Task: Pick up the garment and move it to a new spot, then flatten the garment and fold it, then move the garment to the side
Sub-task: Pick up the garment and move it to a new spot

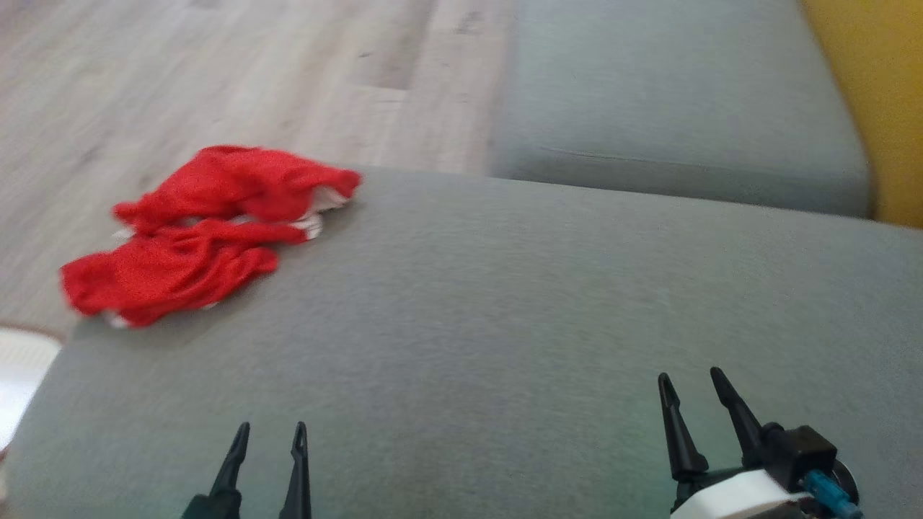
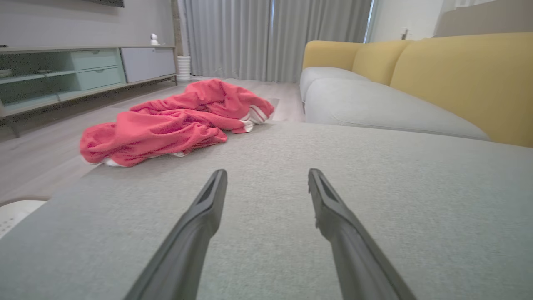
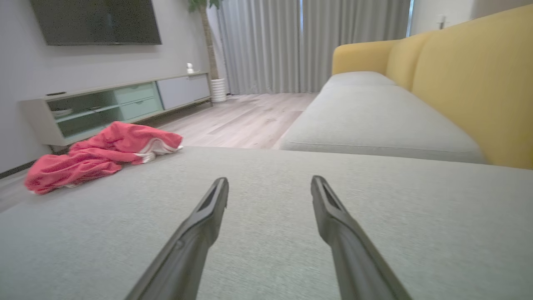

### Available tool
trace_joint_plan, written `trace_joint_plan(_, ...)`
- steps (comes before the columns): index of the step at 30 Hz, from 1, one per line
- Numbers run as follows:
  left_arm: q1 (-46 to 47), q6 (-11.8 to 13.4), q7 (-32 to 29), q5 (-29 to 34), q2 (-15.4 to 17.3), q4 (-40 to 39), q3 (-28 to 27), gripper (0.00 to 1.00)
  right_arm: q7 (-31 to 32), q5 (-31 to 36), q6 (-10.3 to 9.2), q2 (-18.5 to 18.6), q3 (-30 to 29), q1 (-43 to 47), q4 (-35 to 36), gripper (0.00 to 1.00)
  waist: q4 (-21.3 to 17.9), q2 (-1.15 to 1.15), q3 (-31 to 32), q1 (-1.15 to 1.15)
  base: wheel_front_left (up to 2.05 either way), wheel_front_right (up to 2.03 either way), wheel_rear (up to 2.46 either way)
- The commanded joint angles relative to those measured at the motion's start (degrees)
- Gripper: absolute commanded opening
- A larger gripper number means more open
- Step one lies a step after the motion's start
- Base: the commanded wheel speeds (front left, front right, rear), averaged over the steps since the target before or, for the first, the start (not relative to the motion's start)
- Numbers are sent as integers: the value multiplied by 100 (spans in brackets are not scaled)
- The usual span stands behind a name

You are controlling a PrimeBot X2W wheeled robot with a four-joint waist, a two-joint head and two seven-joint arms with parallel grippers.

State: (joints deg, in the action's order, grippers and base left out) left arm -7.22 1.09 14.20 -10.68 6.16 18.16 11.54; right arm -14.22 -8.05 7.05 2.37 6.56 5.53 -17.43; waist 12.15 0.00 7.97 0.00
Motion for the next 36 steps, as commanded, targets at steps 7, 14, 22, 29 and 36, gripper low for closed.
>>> trace_joint_plan(7,348,44,-42,-37,169,-339,-168,100,-78,-154,44,51,197,-270,228,100,1034,0,-11,0,0,0,0)
trace_joint_plan(14,288,205,-13,-131,207,-560,-331,100,-78,-140,44,51,416,-521,181,100,1283,0,-228,0,0,0,0)
trace_joint_plan(22,228,263,28,-187,230,-652,-400,100,-78,-123,44,51,468,-630,148,100,1358,0,-316,0,0,0,0)
trace_joint_plan(29,308,197,42,-390,249,-885,-513,100,-78,-113,44,51,267,-474,271,100,1404,0,-354,0,0,0,0)
trace_joint_plan(36,1045,113,-239,-495,895,-1832,-1001,100,-78,73,44,51,59,-464,660,100,1115,0,-745,0,0,0,0)
